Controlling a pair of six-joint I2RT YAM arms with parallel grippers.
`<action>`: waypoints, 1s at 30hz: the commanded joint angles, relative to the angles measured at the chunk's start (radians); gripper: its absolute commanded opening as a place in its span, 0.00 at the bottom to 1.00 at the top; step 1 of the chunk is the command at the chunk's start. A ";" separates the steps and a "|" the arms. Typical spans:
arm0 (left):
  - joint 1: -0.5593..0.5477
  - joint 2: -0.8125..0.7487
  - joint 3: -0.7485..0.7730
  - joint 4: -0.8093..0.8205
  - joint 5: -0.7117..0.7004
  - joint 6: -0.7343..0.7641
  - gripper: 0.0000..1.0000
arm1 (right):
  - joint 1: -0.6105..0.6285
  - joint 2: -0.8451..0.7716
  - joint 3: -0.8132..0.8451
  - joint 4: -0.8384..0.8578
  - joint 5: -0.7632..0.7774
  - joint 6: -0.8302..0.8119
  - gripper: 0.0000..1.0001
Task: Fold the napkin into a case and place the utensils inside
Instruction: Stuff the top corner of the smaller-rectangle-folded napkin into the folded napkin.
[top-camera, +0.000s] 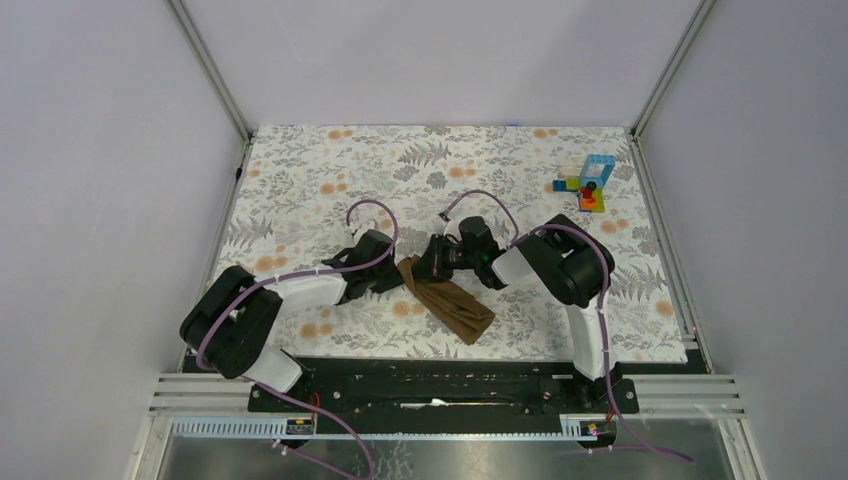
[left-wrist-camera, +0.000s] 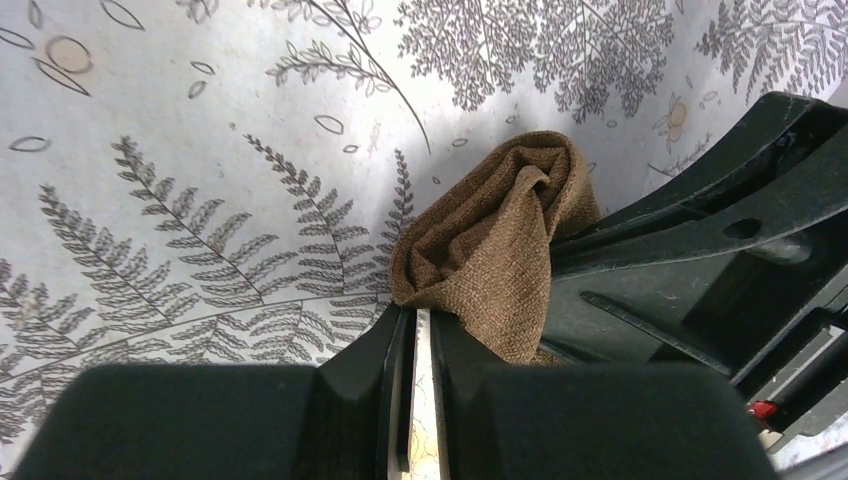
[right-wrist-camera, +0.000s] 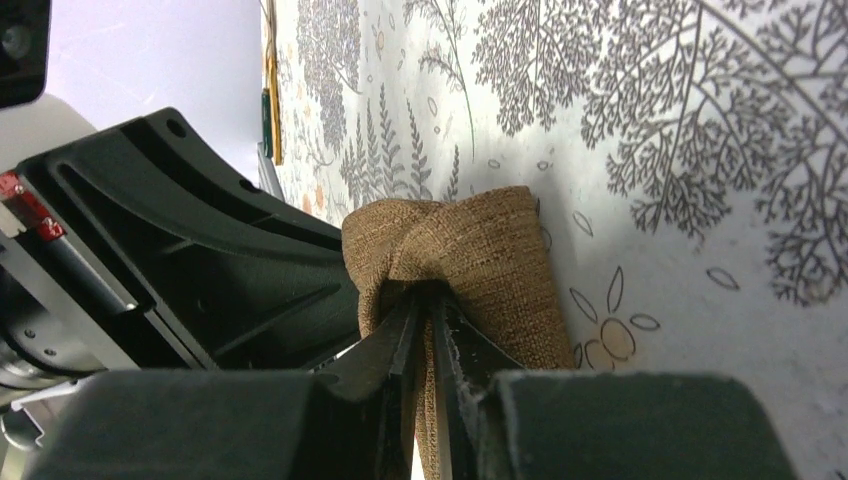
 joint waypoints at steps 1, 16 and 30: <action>-0.015 0.028 0.020 0.048 -0.003 0.015 0.16 | 0.058 0.035 0.058 -0.036 0.024 -0.031 0.16; -0.010 -0.243 0.002 -0.197 -0.015 0.068 0.22 | 0.031 -0.298 0.057 -0.629 0.152 -0.315 0.35; -0.005 0.000 0.145 -0.026 0.121 0.101 0.06 | -0.026 -0.305 0.024 -0.625 0.078 -0.324 0.09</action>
